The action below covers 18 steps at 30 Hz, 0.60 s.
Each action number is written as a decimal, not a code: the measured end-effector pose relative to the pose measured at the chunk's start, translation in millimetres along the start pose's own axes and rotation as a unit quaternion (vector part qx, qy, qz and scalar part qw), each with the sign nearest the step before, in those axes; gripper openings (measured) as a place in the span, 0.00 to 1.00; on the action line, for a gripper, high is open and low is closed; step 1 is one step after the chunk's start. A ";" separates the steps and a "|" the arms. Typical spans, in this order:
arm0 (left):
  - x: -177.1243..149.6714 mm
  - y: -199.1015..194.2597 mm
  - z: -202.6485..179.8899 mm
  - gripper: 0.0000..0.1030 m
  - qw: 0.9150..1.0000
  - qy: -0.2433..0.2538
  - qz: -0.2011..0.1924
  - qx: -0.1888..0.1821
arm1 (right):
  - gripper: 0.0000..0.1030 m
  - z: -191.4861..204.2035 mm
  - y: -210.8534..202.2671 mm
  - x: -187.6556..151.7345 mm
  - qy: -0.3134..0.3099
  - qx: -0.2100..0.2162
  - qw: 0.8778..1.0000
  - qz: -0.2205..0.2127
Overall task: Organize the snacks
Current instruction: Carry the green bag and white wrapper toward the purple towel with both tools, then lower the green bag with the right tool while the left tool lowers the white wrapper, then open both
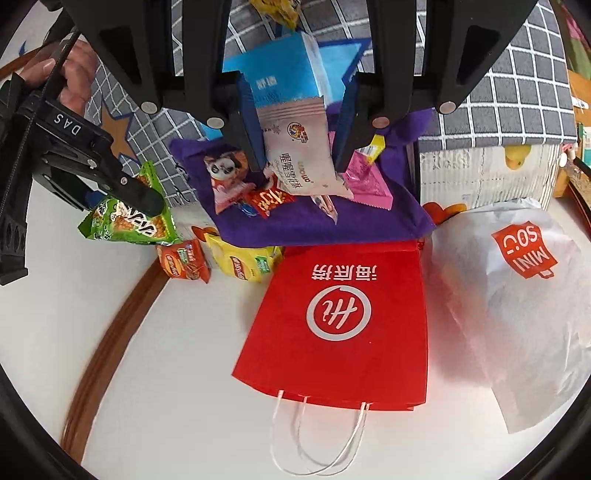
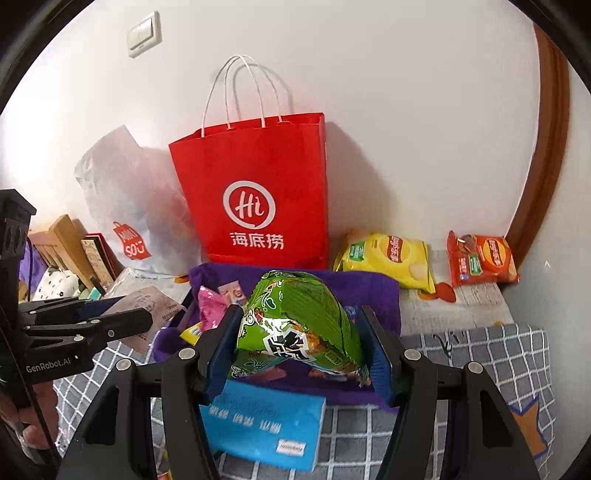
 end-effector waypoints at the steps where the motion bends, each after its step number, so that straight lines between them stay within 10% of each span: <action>1: 1.3 3.1 1.6 0.35 1.000 0.000 0.001 0.000 | 0.60 -1.1 3.8 2.3 -0.001 -0.003 1.000 0.000; 18: 31.8 44.1 10.7 0.35 1.000 0.008 0.011 0.005 | 0.60 -4.5 47.4 33.3 -0.016 -0.005 1.000 0.000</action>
Point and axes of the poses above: each gripper's, at about its wrist camera, not at the fingertips, and y roughly the way its jaws point, z to its left, x to its top, the point moved 3 cm from there along y, roughly the way its jaws point, and after that the axes turned 7 degrees about y, right-handed, at the moved point
